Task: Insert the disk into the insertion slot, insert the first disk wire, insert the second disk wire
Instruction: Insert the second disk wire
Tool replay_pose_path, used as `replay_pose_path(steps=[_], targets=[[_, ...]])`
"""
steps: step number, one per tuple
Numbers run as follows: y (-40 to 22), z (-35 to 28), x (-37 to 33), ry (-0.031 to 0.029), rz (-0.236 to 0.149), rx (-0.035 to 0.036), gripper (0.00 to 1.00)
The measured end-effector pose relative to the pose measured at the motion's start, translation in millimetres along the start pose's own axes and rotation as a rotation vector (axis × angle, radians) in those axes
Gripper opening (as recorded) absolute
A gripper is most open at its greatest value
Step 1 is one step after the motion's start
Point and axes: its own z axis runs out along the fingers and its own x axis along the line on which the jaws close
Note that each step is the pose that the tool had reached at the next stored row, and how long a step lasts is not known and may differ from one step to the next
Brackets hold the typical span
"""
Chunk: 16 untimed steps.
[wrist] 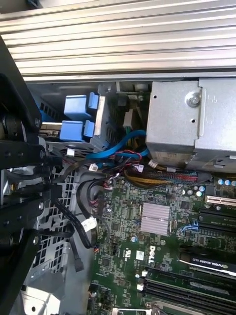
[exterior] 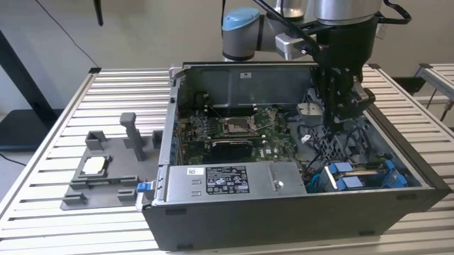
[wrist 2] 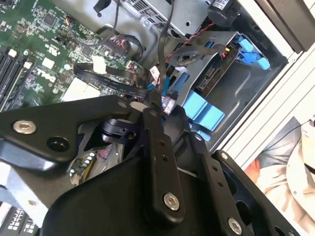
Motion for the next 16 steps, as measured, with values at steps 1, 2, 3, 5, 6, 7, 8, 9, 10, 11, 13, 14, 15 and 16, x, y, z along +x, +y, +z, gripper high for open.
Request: replay_pose_path(steps=[1,2,3,5,6,7,8,9,10,11,13,14,15,16], targets=[[0.0,0.0,0.0,0.0003,0.000,0.0004,0.31],[0.0,0.1,0.0,0.0004,0.000,0.0009,0.23],[0.1,0.3,-0.1,0.0002,0.000,0.0014,0.23],[0.1,0.4,0.0,0.0003,0.000,0.0019,0.23],[0.1,0.4,0.0,0.0003,0.000,0.0020,0.23],[0.1,0.5,-0.1,0.0003,0.000,0.0020,0.22],[0.1,0.5,-0.1,0.0002,0.000,0.0020,0.22],[0.1,0.5,-0.1,0.0003,0.000,0.0020,0.16],[0.1,0.5,-0.1,0.0002,0.000,0.0020,0.16],[0.1,0.6,-0.1,0.0002,0.000,0.0020,0.16],[0.1,0.6,-0.1,0.0002,0.000,0.0020,0.16],[0.1,0.6,-0.1,0.0002,0.000,0.0020,0.16],[0.2,0.7,-0.1,0.0002,0.000,0.0020,0.16],[0.2,0.7,-0.1,0.0002,0.000,0.0020,0.16]])
